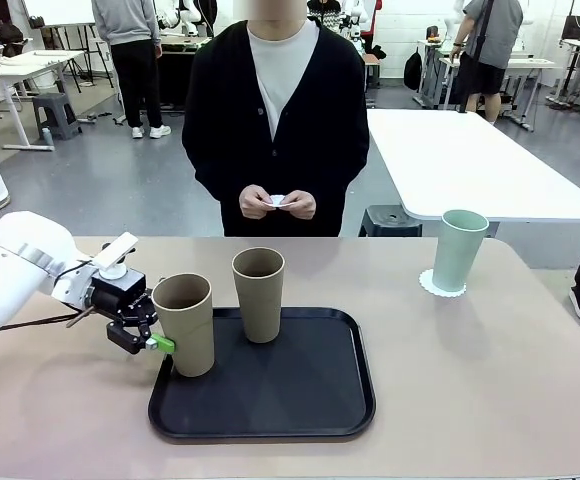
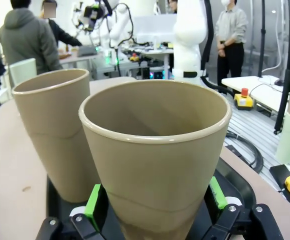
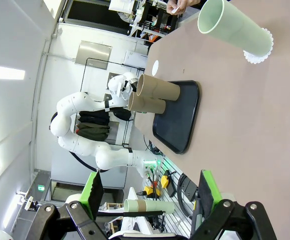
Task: Place coasters on the table and set cups on them.
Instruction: Take one Reusable plastic cup from the Flat Tray and place it on a coaster set by the human.
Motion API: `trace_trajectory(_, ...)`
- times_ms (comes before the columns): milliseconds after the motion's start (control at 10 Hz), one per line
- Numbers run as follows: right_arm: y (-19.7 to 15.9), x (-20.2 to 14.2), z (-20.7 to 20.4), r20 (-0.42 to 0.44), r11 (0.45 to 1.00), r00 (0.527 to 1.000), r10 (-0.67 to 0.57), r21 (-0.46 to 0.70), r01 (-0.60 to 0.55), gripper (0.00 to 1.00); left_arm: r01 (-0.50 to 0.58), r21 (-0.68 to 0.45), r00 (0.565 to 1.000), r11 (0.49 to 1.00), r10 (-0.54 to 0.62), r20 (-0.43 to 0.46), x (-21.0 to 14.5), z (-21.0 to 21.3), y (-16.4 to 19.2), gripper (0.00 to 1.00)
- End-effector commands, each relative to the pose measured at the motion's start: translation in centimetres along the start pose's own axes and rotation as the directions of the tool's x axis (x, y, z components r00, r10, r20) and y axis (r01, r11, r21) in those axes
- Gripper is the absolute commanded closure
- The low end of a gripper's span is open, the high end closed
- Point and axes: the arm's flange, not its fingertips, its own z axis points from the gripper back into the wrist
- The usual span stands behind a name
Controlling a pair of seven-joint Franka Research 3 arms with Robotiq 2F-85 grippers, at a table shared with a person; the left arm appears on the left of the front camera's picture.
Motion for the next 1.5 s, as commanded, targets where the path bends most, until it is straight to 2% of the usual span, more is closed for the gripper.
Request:
trace_trajectory(0, 0.1, 0.3, 0.0, 0.013, 1.000, 1.000, -0.016, 0.001, 0.016, 0.00, 0.000, -0.051, 1.000, 0.999, 0.000, -0.005, -0.2, -0.5, 0.6, 0.00)
trace_trajectory(100, 0.1, 0.3, 0.0, 0.013, 1.000, 1.000, -0.016, 0.001, 0.016, 0.00, 0.019, -0.066, 1.000, 0.998, -0.019, 0.010, -0.3, -0.6, 0.6, 0.42)
trace_trajectory(200, 0.1, 0.3, 0.0, 0.013, 1.000, 1.000, -0.016, 0.001, 0.016, 0.00, 0.016, -0.075, 1.000, 0.997, -0.016, 0.008, -0.3, -0.6, 0.6, 0.58)
trace_trajectory(300, 0.1, 0.3, 0.0, 0.013, 1.000, 1.000, -0.016, 0.001, 0.016, 0.00, 0.013, -0.076, 1.000, 0.997, -0.012, 0.010, -0.3, -0.6, 0.6, 1.00)
trace_trajectory(500, 0.1, 0.3, 0.0, 0.013, 1.000, 1.000, -0.016, 0.001, 0.016, 0.00, 0.006, -0.080, 1.000, 0.997, -0.006, 0.006, -0.2, -0.6, 0.5, 1.00)
trace_trajectory(600, 0.1, 0.3, 0.0, 0.013, 1.000, 1.000, -0.016, 0.001, 0.016, 0.00, -0.016, -0.087, 1.000, 0.996, 0.016, 0.005, 0.1, -0.5, 0.3, 0.73)
trace_trajectory(700, 0.1, 0.3, 0.0, 0.013, 1.000, 1.000, -0.016, 0.001, 0.016, 0.00, -0.098, -0.028, 0.994, 0.995, 0.099, 0.049, 3.2, -0.3, -1.1, 0.73)
trace_trajectory(900, 0.1, 0.3, 0.0, 0.013, 1.000, 1.000, -0.016, 0.001, 0.016, 0.00, -0.056, 0.082, 0.998, 0.995, 0.053, 0.036, 13.8, 2.8, -5.8, 0.73)
trace_trajectory(1000, 0.1, 0.3, 0.0, 0.013, 1.000, 1.000, -0.016, 0.001, 0.016, 0.00, 0.007, 0.147, 0.999, 0.989, -0.012, 0.034, 18.8, 4.4, -8.2, 0.73)
trace_trajectory(1100, 0.1, 0.3, 0.0, 0.013, 1.000, 1.000, -0.016, 0.001, 0.016, 0.00, 0.037, 0.167, 0.999, 0.985, -0.039, 0.012, 21.5, 5.1, -9.8, 0.73)
trace_trajectory(1200, 0.1, 0.3, 0.0, 0.013, 1.000, 1.000, -0.016, 0.001, 0.016, 0.00, 0.033, 0.188, 0.999, 0.982, -0.033, -0.003, 22.6, 5.6, -10.4, 0.73)
trace_trajectory(1400, 0.1, 0.3, 0.0, 0.013, 1.000, 1.000, -0.016, 0.001, 0.016, 0.00, 0.003, 0.214, 1.000, 0.977, -0.005, 0.009, 22.6, 6.6, -10.3, 0.73)
